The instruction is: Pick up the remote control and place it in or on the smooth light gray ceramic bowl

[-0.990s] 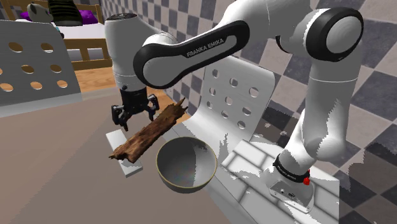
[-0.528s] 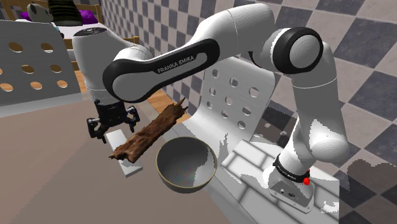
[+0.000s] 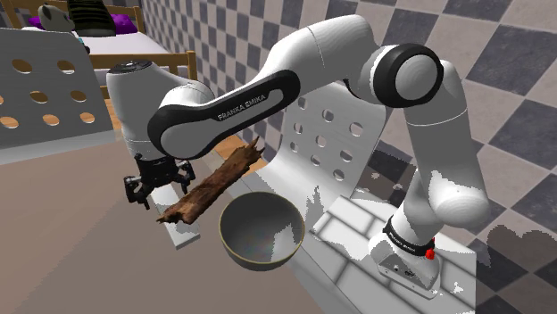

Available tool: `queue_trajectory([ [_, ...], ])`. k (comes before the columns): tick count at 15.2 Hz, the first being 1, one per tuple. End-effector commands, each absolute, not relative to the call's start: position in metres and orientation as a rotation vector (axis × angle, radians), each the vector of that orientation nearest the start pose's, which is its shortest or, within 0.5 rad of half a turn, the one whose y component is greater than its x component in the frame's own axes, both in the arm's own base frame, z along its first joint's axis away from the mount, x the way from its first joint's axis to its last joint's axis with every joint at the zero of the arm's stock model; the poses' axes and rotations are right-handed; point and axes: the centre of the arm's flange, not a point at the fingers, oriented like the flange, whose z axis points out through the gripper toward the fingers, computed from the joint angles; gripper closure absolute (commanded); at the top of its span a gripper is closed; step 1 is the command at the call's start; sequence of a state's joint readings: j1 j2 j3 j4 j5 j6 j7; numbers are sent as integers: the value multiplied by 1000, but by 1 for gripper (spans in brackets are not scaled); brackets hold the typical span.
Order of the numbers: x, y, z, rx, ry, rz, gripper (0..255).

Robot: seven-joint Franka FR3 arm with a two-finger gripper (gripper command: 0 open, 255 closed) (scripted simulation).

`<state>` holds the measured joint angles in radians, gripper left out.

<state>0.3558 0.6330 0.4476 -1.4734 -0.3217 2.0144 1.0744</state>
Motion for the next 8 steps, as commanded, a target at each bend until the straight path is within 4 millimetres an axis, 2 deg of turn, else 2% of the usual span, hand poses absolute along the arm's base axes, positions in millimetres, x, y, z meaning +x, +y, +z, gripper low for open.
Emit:
queue_trajectory([
  [1, 540, 456, 325, -3167, 317, -1, 0],
  [6, 540, 456, 325, -3167, 317, -1, 0],
  [7, 540, 456, 325, -3167, 317, -1, 255],
  [8, 539, 456, 325, -3167, 317, -1, 255],
])
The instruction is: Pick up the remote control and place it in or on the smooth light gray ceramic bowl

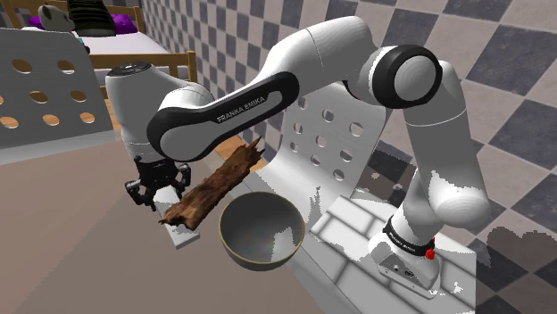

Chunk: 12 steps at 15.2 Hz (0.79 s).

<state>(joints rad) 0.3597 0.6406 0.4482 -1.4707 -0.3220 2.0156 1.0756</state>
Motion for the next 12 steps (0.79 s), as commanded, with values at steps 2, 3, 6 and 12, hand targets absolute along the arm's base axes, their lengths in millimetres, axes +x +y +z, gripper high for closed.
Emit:
queue_trajectory([
  [2, 539, 456, 325, -3167, 317, -1, 255],
  [3, 539, 456, 325, -3167, 316, -1, 255],
  [6, 539, 457, 326, -3167, 316, -1, 255],
  [12, 540, 456, 346, -3167, 317, -1, 255],
])
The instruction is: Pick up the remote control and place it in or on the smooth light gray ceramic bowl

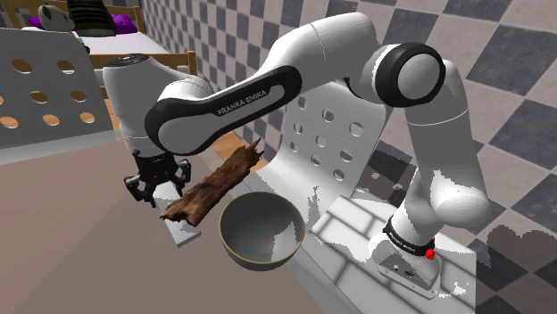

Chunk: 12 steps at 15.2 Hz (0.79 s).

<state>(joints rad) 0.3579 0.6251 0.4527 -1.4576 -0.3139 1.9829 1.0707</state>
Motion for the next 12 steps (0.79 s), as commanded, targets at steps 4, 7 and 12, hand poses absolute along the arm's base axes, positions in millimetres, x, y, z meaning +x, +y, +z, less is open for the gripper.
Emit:
queue_trajectory([
  [4, 540, 456, 368, -3167, 317, -1, 255],
  [7, 540, 456, 383, -3167, 317, -1, 255],
  [12, 540, 456, 410, -3167, 317, -1, 255],
])
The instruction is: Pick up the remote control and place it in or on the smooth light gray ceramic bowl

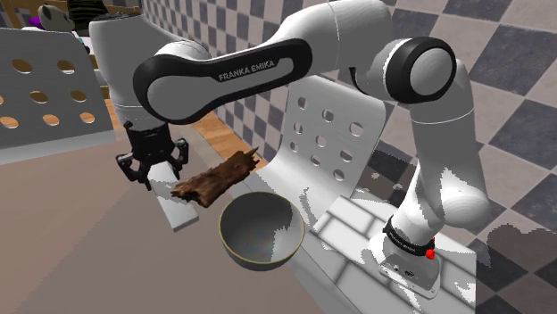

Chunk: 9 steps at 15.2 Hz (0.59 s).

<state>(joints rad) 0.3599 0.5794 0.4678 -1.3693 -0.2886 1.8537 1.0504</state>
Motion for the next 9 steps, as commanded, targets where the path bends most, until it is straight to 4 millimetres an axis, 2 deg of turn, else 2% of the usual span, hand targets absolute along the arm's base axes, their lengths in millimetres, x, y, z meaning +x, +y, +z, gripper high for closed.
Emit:
queue_trajectory([
  [1, 540, 456, 415, -3167, 317, -1, 255],
  [9, 540, 456, 457, -3167, 317, -1, 255],
])
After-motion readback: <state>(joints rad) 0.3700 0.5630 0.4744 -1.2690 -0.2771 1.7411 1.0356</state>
